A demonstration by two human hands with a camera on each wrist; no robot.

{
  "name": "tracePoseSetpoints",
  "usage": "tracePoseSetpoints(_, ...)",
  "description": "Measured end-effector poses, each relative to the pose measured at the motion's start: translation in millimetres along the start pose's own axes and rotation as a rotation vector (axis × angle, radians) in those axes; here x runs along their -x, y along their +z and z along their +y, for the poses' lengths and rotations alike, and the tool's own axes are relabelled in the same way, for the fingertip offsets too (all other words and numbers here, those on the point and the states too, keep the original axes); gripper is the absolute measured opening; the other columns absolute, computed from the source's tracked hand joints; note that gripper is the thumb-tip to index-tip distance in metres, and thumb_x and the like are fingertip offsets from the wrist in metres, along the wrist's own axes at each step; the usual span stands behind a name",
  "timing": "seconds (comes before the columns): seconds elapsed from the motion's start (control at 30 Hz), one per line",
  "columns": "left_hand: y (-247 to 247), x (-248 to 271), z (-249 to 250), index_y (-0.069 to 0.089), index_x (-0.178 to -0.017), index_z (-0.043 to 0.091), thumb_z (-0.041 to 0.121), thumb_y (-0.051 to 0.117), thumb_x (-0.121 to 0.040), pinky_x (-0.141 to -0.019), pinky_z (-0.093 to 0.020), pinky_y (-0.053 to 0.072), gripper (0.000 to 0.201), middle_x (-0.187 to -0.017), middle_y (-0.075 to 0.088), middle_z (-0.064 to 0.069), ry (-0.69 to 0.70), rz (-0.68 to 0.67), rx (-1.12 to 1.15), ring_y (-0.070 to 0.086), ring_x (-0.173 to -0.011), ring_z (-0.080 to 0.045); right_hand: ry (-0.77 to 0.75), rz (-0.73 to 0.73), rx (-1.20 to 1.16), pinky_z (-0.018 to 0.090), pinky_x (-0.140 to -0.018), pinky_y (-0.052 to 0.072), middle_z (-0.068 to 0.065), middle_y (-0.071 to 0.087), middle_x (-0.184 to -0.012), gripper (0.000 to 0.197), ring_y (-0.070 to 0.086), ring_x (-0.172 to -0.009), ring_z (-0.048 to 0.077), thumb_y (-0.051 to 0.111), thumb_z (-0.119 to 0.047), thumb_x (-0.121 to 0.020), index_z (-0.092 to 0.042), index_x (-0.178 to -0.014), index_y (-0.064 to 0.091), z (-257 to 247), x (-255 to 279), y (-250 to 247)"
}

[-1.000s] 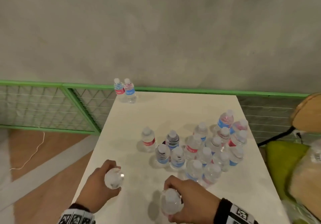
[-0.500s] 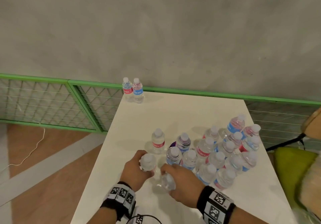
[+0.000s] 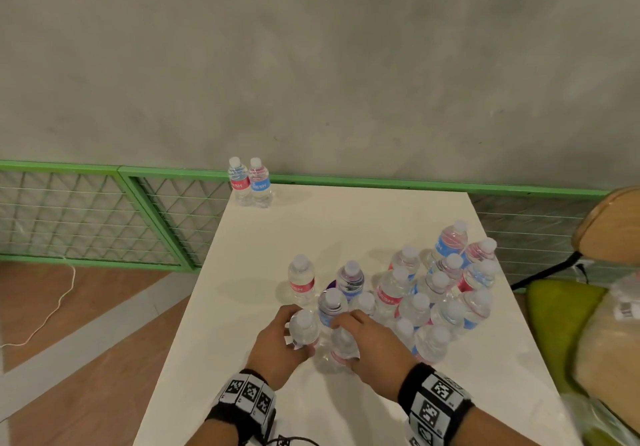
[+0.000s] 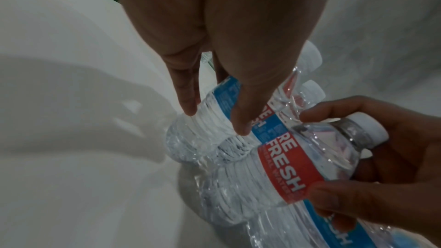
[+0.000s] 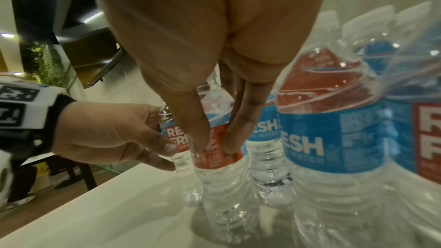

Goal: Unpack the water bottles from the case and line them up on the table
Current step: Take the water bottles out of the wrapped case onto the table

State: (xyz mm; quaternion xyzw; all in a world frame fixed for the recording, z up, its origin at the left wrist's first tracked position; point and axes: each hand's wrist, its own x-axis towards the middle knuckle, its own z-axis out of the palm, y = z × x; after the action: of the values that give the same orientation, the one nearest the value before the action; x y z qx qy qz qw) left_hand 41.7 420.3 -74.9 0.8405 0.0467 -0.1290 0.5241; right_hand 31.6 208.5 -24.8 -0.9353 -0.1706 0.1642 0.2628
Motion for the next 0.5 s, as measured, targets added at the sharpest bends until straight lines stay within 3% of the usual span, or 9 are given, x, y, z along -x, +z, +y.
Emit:
tracePoseSetpoints(0.1,4.0,5.8,3.7,0.053,-0.109,0.042,0.009,0.080,-0.066,-0.076,-0.022,0.057,0.061,-0.110,0.064,0.016,-0.006,-0.022,0.010,0.064,-0.100,-0.010,-0.010,0.025,-0.009,0.032,-0.089,0.050,-0.013,0.045,-0.131,0.059,0.059,-0.105,0.019,0.067,-0.018,-0.079,-0.039,-0.128,0.042,4.9,2.7,-0.8)
tracePoseSetpoints(0.17,3.4,10.2,8.8,0.052,-0.111,0.040,0.002,0.073,-0.069,-0.073,-0.017,0.055,0.061,-0.115,0.062,0.015,-0.009,-0.031,0.001,0.065,-0.101,-0.013,-0.028,0.052,-0.032,0.027,-0.090,0.049,-0.016,0.043,-0.134,0.059,0.059,-0.105,0.015,0.067,-0.025,-0.080,-0.039,-0.132,0.041,5.2,7.6,-4.3)
tracePoseSetpoints(0.27,-4.4,18.4,22.0,0.051,-0.115,0.038,-0.012,0.057,-0.070,-0.071,-0.017,0.053,0.067,-0.121,0.058,0.015,0.023,0.047,-0.046,0.064,-0.100,-0.013,-0.063,0.115,-0.105,0.015,-0.080,0.044,-0.024,0.043,-0.130,0.054,0.054,-0.079,-0.001,0.067,-0.033,-0.082,-0.041,-0.130,0.043,5.3,22.1,-18.7)
tracePoseSetpoints(0.33,-11.2,26.2,38.5,0.053,-0.111,0.037,-0.018,0.051,-0.071,-0.072,-0.021,0.053,0.068,-0.120,0.058,0.016,0.096,0.164,-0.049,0.061,-0.103,-0.013,-0.071,0.148,-0.180,0.015,-0.074,0.046,-0.026,0.048,-0.120,0.042,0.056,-0.069,0.003,0.068,-0.034,-0.083,-0.042,-0.120,0.050,9.5,37.9,-33.2)
tracePoseSetpoints(0.4,-14.9,36.6,64.7,0.057,-0.106,0.034,-0.020,0.051,-0.072,-0.073,-0.021,0.052,0.063,-0.113,0.062,0.016,0.205,0.254,-0.061,0.061,-0.100,-0.010,-0.074,0.183,-0.242,0.017,-0.069,0.049,-0.022,0.056,-0.106,0.027,0.060,-0.069,0.009,0.066,-0.032,-0.085,-0.040,-0.108,0.055,17.1,58.2,-50.2)
tracePoseSetpoints(0.5,-4.2,52.4,115.5,0.064,-0.097,0.024,-0.022,0.053,-0.074,-0.073,-0.019,0.052,0.053,-0.096,0.069,0.009,0.375,0.244,-0.051,0.066,-0.090,-0.011,-0.040,0.277,-0.305,0.022,-0.067,0.052,-0.016,0.064,-0.088,0.015,0.060,-0.070,0.012,0.064,-0.027,-0.087,-0.037,-0.098,0.061,39.9,95.0,-75.7)
